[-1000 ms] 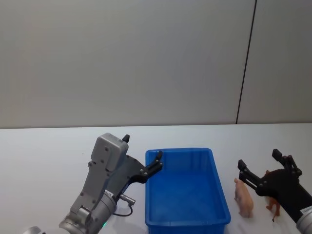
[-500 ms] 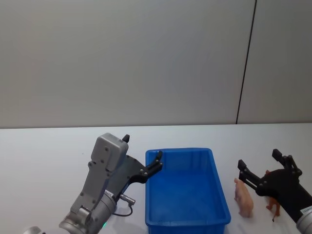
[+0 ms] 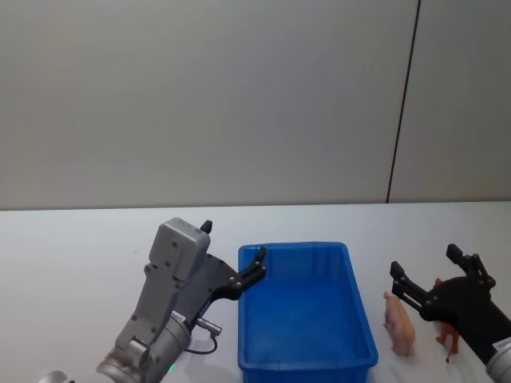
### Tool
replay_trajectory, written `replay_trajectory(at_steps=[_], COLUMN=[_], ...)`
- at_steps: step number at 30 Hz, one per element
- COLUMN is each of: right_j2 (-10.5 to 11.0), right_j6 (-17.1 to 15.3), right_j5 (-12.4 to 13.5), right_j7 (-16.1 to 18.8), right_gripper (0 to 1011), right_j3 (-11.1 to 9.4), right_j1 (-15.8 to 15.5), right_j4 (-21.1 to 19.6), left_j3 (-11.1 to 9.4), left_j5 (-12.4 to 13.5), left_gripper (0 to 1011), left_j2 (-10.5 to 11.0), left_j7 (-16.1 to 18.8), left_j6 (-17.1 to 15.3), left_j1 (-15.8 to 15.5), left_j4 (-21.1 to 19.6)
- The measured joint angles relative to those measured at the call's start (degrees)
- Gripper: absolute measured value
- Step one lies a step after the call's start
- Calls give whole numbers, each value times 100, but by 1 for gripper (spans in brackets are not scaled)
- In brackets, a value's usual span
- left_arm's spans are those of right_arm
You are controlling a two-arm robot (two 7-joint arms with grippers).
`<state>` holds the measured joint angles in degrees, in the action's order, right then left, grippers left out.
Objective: Pick up the two dolls from the table and place them into the box.
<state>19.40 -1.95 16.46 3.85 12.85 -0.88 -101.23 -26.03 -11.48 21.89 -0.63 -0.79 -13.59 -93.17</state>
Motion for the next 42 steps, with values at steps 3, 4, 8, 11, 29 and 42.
replay_trajectory(at_steps=[3,4,8,11,29,42], right_j2=[10,12,32,59,140,93], right_j6=[-13,-20,-55,-108,-555,-798], right_j5=[1,3,20,45,171,204], right_j7=[-4,-10,-57,-122,-434,-473], right_gripper=[1001,1001,1001,1001,1001,1001], right_j3=[-11,-15,-43,-77,-242,-309], right_j1=[-7,-10,-32,-62,-108,55], right_j4=[0,0,-4,-20,98,539], left_j3=[0,0,0,0,0,0], left_j5=[0,0,0,0,0,0], left_gripper=[1001,1001,1001,1001,1001,1001], left_j2=[0,0,0,0,0,0], left_j7=[0,0,0,0,0,0], left_j6=[0,0,0,0,0,0], left_j1=[0,0,0,0,0,0], left_j4=[0,0,0,0,0,0])
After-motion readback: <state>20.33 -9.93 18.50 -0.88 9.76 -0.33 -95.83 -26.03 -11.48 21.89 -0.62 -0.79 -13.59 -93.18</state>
